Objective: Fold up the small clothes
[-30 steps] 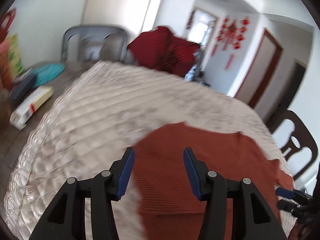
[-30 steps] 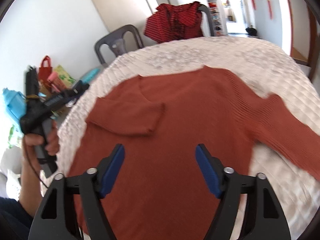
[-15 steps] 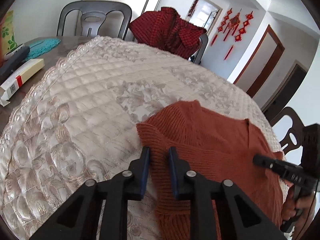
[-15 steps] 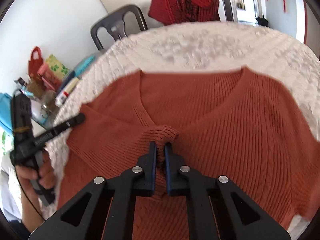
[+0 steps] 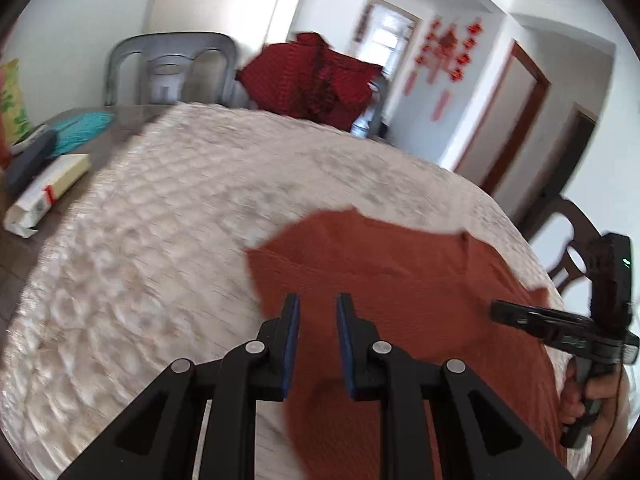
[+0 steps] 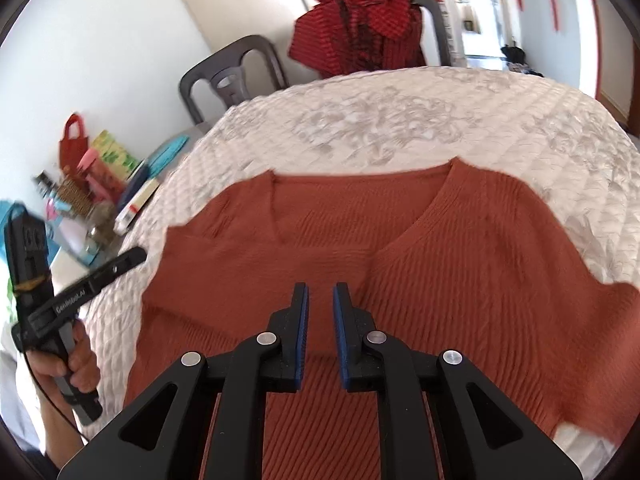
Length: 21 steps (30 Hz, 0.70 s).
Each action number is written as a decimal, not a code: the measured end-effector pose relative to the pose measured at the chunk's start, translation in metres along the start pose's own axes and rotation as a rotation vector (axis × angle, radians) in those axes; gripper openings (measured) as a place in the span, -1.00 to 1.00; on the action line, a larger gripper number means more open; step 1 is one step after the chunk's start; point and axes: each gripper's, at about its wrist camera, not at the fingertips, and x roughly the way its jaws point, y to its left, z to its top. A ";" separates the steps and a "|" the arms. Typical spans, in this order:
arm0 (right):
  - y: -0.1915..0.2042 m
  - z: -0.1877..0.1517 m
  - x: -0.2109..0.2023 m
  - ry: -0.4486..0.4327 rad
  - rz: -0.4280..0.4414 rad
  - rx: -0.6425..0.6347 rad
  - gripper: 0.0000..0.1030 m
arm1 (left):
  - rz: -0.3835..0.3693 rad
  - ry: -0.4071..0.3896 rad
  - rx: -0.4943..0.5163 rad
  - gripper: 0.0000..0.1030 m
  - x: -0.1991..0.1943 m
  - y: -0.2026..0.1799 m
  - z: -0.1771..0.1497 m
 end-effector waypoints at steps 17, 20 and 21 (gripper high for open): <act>-0.017 -0.018 0.008 0.044 0.023 0.049 -0.76 | 0.049 0.073 0.052 -0.59 0.006 -0.010 -0.028; -0.018 -0.025 -0.007 0.028 -0.021 0.032 -0.76 | 0.051 0.073 0.029 -0.57 -0.006 -0.010 -0.033; -0.019 -0.028 -0.013 0.023 -0.021 0.041 -0.76 | 0.048 0.068 0.026 -0.50 -0.010 -0.012 -0.035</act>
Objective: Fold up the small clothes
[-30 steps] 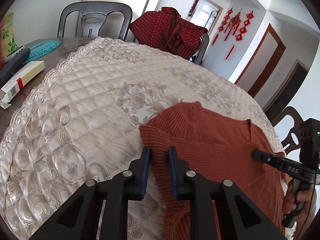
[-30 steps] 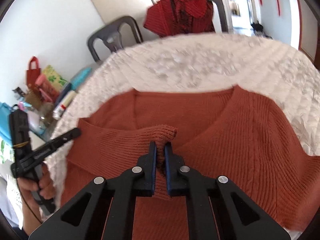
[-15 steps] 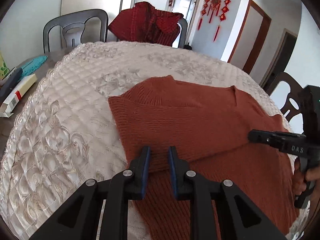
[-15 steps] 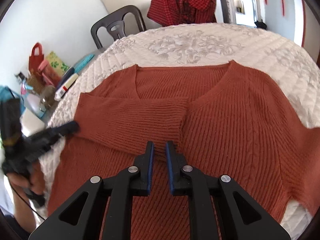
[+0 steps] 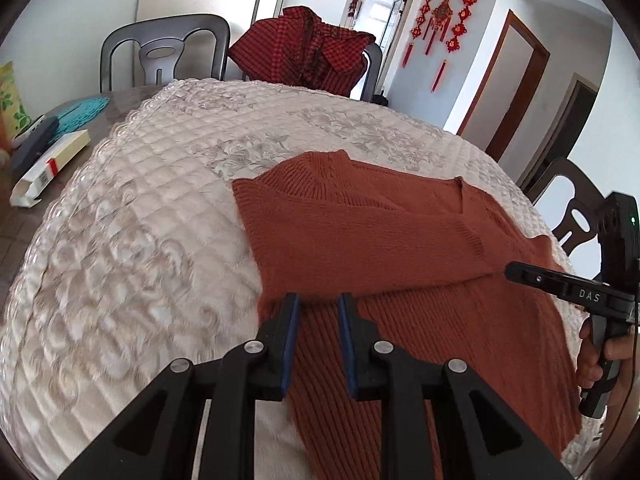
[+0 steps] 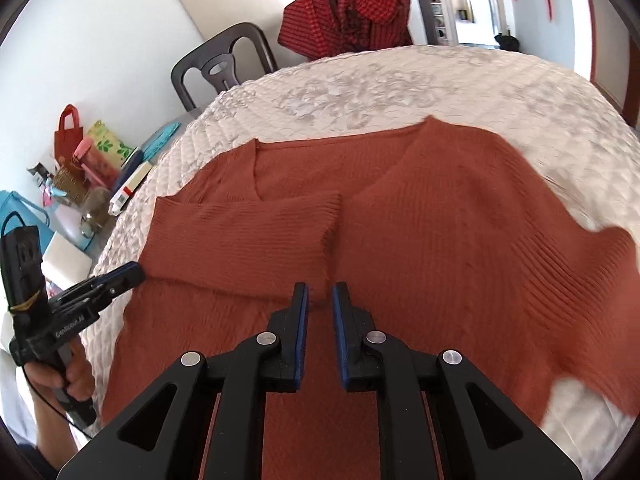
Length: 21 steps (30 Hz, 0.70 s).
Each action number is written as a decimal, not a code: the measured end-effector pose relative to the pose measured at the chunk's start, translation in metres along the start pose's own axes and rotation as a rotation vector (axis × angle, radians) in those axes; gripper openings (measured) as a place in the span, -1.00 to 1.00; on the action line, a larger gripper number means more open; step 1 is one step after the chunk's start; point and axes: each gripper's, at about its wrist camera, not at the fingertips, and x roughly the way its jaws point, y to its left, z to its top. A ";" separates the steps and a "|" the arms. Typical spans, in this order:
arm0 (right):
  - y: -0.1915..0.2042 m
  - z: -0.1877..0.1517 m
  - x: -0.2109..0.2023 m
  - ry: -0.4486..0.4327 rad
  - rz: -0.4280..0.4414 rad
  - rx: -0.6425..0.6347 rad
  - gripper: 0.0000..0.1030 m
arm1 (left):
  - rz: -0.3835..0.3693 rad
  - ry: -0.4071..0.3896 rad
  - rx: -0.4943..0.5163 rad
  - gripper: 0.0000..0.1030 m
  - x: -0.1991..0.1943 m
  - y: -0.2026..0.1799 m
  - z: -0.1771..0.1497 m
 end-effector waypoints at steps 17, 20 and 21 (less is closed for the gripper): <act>-0.027 -0.081 -0.078 -0.077 -0.105 0.051 -0.51 | -0.016 -0.011 0.048 0.00 -0.027 -0.044 -0.036; -0.033 -0.083 -0.082 -0.085 -0.105 0.067 -0.30 | -0.024 -0.005 0.063 0.01 -0.024 -0.050 -0.037; -0.034 -0.083 -0.083 -0.086 -0.109 0.071 -0.19 | -0.025 -0.004 0.066 0.01 -0.023 -0.051 -0.037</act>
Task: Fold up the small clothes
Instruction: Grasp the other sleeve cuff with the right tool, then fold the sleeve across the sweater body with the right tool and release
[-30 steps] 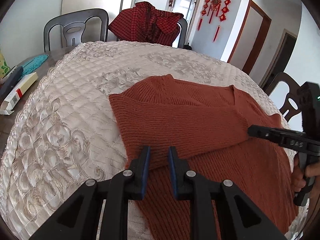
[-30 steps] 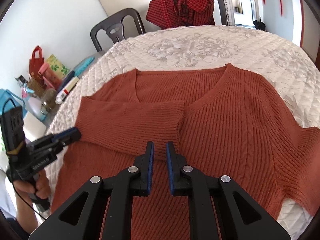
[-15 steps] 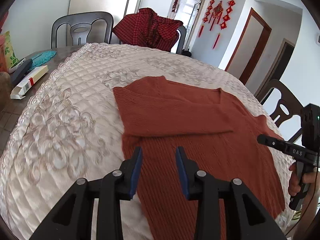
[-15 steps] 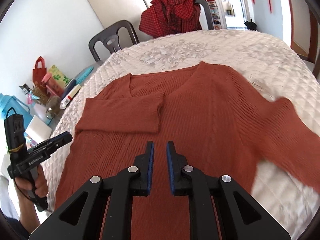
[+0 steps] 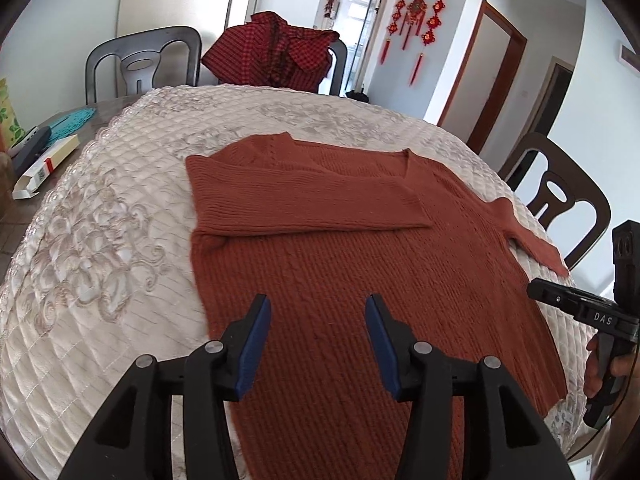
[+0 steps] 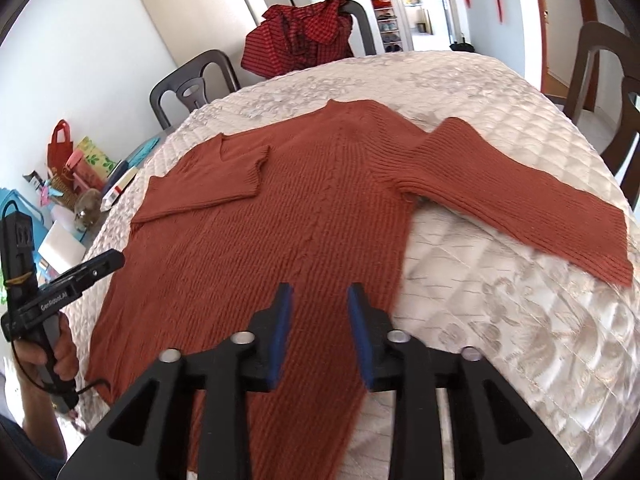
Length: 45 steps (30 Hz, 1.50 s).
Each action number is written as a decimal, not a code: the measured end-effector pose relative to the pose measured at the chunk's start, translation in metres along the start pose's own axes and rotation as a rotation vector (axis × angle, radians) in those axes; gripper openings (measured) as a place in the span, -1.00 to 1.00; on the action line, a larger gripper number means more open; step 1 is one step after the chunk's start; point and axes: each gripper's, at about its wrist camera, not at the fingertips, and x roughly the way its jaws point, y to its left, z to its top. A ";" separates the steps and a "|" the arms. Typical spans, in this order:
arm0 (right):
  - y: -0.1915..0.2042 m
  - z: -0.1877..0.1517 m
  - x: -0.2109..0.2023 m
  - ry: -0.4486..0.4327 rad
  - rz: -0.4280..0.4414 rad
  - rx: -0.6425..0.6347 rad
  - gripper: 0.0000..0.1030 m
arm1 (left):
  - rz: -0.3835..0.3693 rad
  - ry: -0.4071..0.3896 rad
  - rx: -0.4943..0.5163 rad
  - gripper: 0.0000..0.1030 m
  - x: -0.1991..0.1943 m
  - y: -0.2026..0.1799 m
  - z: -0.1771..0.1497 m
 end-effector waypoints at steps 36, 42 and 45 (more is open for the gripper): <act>-0.164 0.011 -0.041 -0.286 -0.185 0.669 -0.79 | -0.013 0.041 -0.023 0.15 0.022 0.002 -0.003; -0.094 0.053 -0.048 -0.332 -0.047 0.414 -0.80 | -0.017 0.043 -0.021 0.21 0.024 0.001 -0.002; -0.043 0.068 -0.034 -0.293 0.067 0.264 -0.80 | -0.018 0.043 -0.019 0.21 0.024 0.000 -0.002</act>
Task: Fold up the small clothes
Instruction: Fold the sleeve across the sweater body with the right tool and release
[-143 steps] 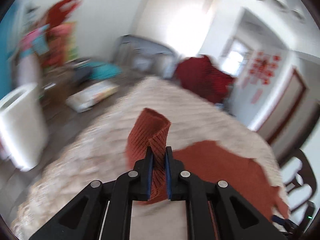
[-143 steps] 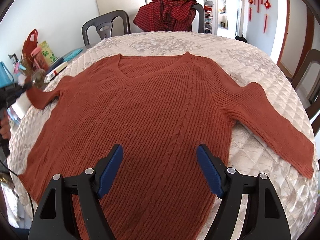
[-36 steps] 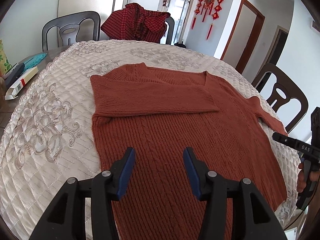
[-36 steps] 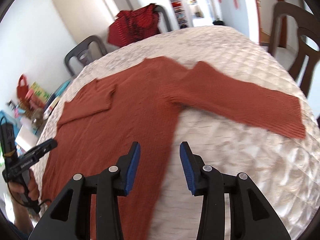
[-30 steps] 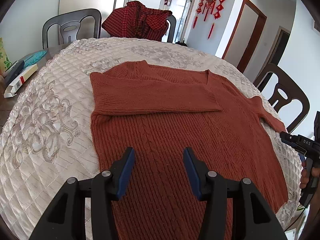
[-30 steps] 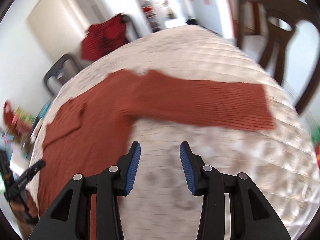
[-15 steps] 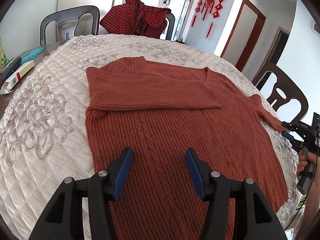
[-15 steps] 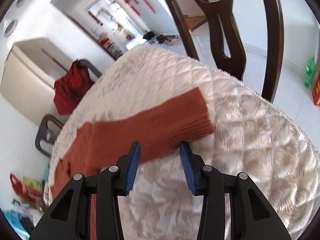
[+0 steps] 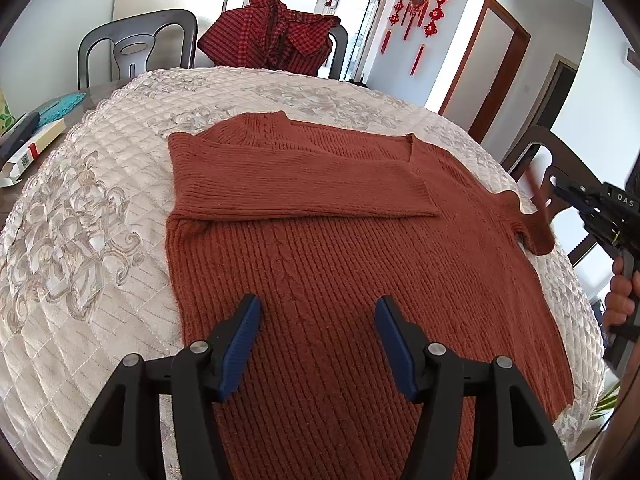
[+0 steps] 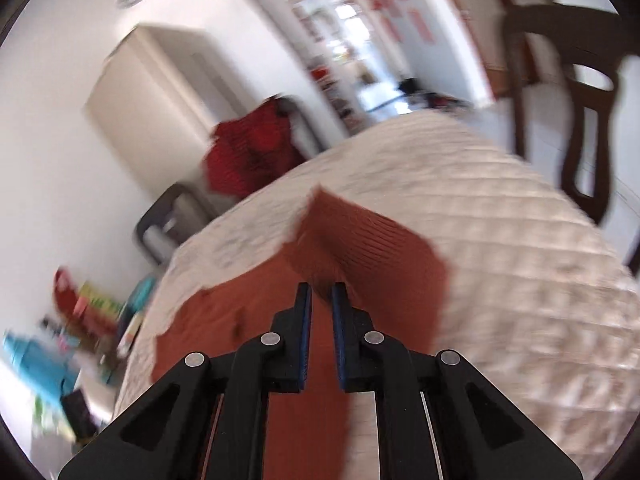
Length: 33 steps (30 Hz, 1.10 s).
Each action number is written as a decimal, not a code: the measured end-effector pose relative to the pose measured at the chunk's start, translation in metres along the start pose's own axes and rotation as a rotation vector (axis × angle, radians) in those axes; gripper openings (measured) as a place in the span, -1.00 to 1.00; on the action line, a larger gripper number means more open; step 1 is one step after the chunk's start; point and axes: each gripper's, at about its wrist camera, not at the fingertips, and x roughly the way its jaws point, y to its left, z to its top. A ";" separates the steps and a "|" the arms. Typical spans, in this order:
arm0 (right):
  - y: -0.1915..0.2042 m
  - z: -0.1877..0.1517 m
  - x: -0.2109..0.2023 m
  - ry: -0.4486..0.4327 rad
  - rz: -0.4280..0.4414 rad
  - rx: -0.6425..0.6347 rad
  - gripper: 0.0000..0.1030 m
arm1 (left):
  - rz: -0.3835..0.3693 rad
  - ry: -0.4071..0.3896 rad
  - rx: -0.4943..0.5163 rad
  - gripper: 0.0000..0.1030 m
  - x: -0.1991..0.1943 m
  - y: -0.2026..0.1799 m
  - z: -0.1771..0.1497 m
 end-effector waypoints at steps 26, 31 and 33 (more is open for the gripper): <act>-0.030 -0.051 -0.007 0.121 -0.136 -0.097 -0.71 | -0.403 0.130 0.090 0.21 0.049 -0.123 0.068; -0.051 -0.054 -0.017 0.124 -0.171 -0.069 -0.71 | -0.497 0.240 0.008 0.18 0.090 -0.160 0.076; -0.059 -0.057 -0.018 0.131 -0.174 -0.051 -0.71 | -0.510 0.267 -0.033 0.08 0.103 -0.168 0.080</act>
